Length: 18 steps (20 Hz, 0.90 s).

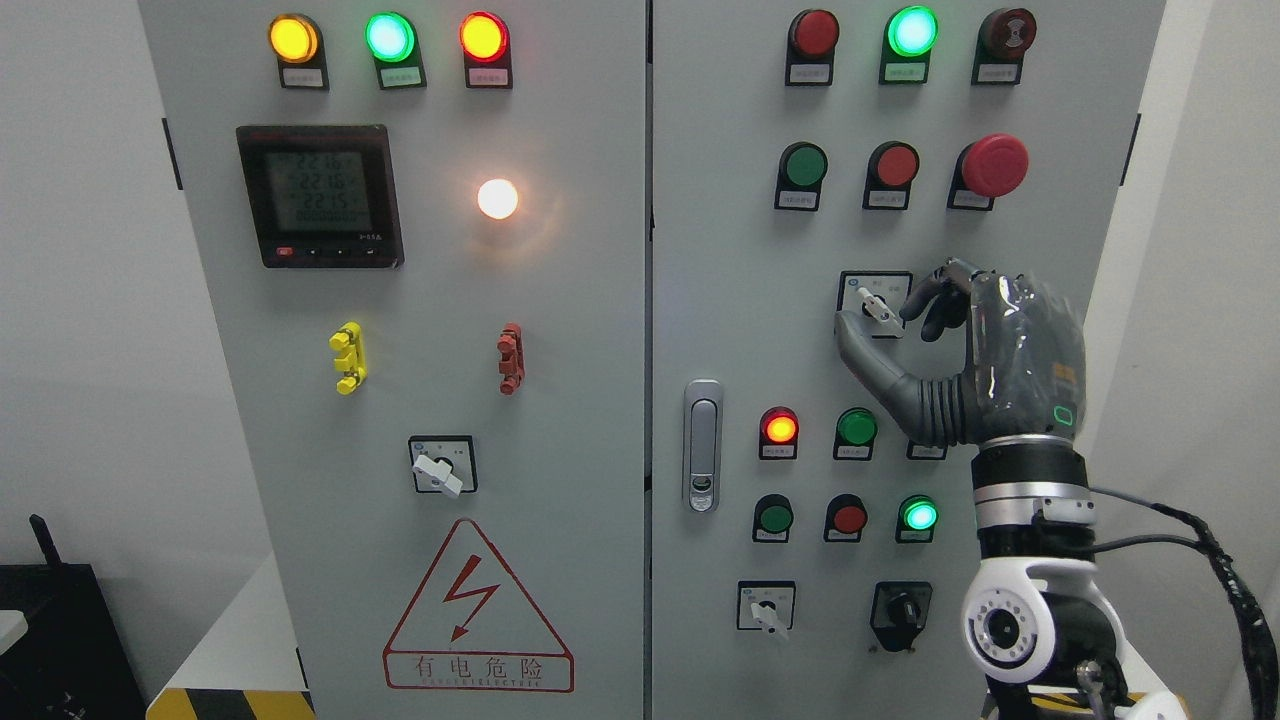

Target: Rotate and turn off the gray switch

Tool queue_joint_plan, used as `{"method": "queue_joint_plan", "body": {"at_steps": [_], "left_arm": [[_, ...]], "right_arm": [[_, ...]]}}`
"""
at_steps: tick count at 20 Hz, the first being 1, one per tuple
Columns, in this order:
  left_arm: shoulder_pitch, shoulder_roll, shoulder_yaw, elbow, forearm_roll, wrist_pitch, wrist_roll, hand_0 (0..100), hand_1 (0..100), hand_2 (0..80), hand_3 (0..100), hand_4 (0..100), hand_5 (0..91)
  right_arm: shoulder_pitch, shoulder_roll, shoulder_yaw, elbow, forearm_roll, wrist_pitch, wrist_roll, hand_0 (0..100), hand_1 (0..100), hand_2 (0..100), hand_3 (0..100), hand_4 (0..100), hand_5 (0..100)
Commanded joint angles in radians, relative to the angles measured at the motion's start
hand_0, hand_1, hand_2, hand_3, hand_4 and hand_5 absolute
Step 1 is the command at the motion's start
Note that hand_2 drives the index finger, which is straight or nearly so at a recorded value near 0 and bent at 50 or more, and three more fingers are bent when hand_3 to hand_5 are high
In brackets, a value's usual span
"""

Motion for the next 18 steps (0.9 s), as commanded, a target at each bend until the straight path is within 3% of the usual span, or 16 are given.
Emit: {"method": "queue_joint_plan", "body": {"at_steps": [1, 18], "left_arm": [[0.000, 0.000, 0.032, 0.023, -0.008, 0.001, 0.005, 12, 39, 0.0, 0, 0, 0.0], [0.000, 0.000, 0.032, 0.023, -0.008, 0.001, 0.005, 12, 39, 0.0, 0, 0, 0.0]], "right_arm": [[-0.006, 0.012, 0.005, 0.018, 0.002, 0.002, 0.000, 17, 39, 63, 83, 76, 97], [-0.012, 0.012, 0.003, 0.030, -0.001, 0.012, 0.002, 17, 41, 62, 83, 77, 97]]}}
